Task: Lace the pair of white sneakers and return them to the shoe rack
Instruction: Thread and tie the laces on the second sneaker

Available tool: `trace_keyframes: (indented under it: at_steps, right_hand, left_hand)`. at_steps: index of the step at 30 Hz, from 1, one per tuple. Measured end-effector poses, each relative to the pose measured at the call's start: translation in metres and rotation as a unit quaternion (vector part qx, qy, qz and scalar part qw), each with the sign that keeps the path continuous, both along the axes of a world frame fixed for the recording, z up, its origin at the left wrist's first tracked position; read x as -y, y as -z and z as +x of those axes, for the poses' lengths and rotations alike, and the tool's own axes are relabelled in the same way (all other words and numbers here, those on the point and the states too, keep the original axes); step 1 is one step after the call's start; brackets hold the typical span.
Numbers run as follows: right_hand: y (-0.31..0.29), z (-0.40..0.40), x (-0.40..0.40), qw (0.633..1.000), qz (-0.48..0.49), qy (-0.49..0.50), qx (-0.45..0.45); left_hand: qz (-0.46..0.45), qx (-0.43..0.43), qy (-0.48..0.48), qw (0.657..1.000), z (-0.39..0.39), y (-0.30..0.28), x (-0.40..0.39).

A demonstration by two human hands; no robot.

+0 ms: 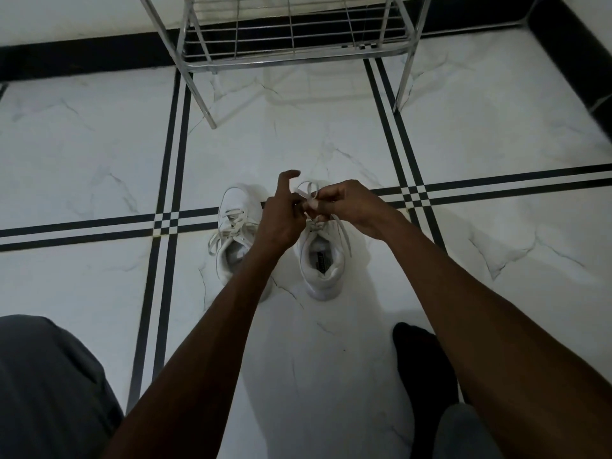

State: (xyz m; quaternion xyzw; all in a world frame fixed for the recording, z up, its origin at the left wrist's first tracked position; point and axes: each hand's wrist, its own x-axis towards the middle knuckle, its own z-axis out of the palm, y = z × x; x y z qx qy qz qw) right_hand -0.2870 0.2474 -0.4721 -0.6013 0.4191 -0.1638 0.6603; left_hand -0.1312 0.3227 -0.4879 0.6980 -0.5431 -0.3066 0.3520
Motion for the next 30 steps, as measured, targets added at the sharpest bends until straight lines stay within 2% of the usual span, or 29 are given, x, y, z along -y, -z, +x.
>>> trace_keyframes:
  at_steps: [3, 6, 9, 11, 13, 16, 20, 22, 25, 30]
  right_hand:
    - [0.002, 0.007, -0.005, 0.996, -0.047, 0.075, -0.03]
    - [0.008, 0.015, -0.007, 0.988, -0.015, 0.153, -0.004]
    - [0.01, 0.015, -0.003, 0.988, 0.015, 0.156, 0.013]
    - [0.008, 0.009, -0.001, 0.994, -0.003, 0.106, 0.007]
    - [0.006, 0.003, 0.002, 0.996, -0.07, 0.032, -0.042]
    - [0.005, -0.001, 0.006, 0.969, -0.19, -0.026, -0.154]
    - [0.005, 0.004, 0.004, 0.929, -0.319, 0.0, -0.19]
    - [0.009, 0.005, 0.002, 0.916, -0.35, 0.03, -0.193]
    - [0.015, 0.008, -0.002, 0.917, -0.344, 0.081, -0.186]
    - [0.018, 0.013, -0.007, 0.946, -0.272, 0.125, -0.121]
  left_hand:
    - [-0.011, 0.016, 0.023, 1.0, -0.001, 0.0, 0.0]
    - [0.008, -0.015, 0.01, 1.0, -0.001, 0.002, 0.0]
    - [0.031, -0.094, -0.033, 0.995, 0.003, 0.01, -0.002]
    - [0.036, -0.118, -0.049, 0.991, 0.008, 0.015, -0.002]
    - [0.039, -0.125, -0.058, 0.99, 0.012, 0.018, -0.001]
    - [0.042, -0.119, -0.059, 0.99, 0.015, 0.02, 0.002]
    - [0.024, -0.145, -0.049, 0.988, 0.012, 0.012, 0.002]
    - [0.018, -0.176, -0.046, 0.983, 0.01, 0.008, -0.001]
    - [0.018, -0.229, -0.031, 0.973, 0.011, 0.009, -0.001]
    - [0.036, -0.239, 0.005, 0.97, 0.013, 0.009, 0.002]
